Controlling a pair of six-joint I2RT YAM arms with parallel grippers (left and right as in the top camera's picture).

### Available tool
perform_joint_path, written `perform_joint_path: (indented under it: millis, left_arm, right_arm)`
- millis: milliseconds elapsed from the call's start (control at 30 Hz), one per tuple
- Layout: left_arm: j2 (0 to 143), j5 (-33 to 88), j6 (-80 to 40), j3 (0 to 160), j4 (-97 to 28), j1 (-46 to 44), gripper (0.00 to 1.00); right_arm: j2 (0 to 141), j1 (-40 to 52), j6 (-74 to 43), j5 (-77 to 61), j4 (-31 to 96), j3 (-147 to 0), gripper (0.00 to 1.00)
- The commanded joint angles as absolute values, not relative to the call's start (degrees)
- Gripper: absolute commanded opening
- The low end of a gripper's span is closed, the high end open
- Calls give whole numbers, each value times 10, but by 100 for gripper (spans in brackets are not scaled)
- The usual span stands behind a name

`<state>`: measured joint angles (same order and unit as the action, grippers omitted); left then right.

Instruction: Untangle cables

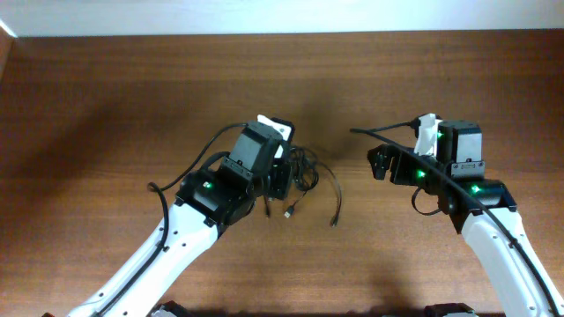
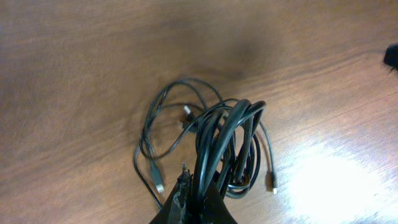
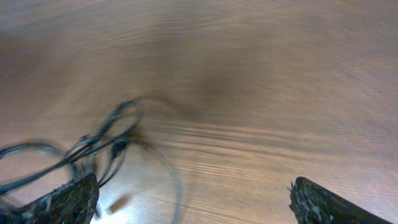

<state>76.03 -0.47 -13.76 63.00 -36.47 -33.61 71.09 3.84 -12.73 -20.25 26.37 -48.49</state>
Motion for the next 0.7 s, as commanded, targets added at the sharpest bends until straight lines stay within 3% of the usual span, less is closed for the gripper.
perform_joint_path:
  millis: [0,133,333,533,667]
  left_arm:
    - [759,38,-141,628,-322,-333,0]
    - [757,90,-141,628,-234,-333,0]
    - [757,103,-147,628,-147,-333,0]
    - [757,103,-157,628,-133,-333,0]
    - [757,103,-157,628,-142,-333,0]
  right_arm:
    - [709,37,-39,-341,248,-492,99]
    - [709,37,12,-417,242,-492,99]
    - [709,37,13,-420,237,-492,99]
    - [709,37,10,-486,221,-492,99]
    - [709,37,-137,-489,148,-492,99]
